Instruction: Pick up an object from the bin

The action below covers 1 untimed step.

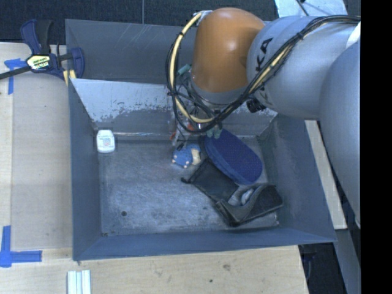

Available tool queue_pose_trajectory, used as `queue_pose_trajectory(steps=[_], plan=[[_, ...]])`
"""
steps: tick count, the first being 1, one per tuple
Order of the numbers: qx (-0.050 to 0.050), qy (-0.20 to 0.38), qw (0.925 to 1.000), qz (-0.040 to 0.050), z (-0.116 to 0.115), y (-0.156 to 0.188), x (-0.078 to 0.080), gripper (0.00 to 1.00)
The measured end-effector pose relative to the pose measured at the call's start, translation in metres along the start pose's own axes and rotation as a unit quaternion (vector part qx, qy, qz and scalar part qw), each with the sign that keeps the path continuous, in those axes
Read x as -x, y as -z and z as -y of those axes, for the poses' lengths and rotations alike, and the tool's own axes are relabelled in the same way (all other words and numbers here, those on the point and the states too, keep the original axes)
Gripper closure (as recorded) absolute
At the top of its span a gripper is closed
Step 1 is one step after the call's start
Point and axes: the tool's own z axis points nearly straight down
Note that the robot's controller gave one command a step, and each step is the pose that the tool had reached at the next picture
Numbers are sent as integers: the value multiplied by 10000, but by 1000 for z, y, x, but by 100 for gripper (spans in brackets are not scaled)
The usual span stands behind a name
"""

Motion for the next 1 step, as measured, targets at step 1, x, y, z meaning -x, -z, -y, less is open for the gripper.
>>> queue_pose_trajectory(steps=[1], plan=[[29, 128, 9999, 56, -3, 83, -9, 100]])
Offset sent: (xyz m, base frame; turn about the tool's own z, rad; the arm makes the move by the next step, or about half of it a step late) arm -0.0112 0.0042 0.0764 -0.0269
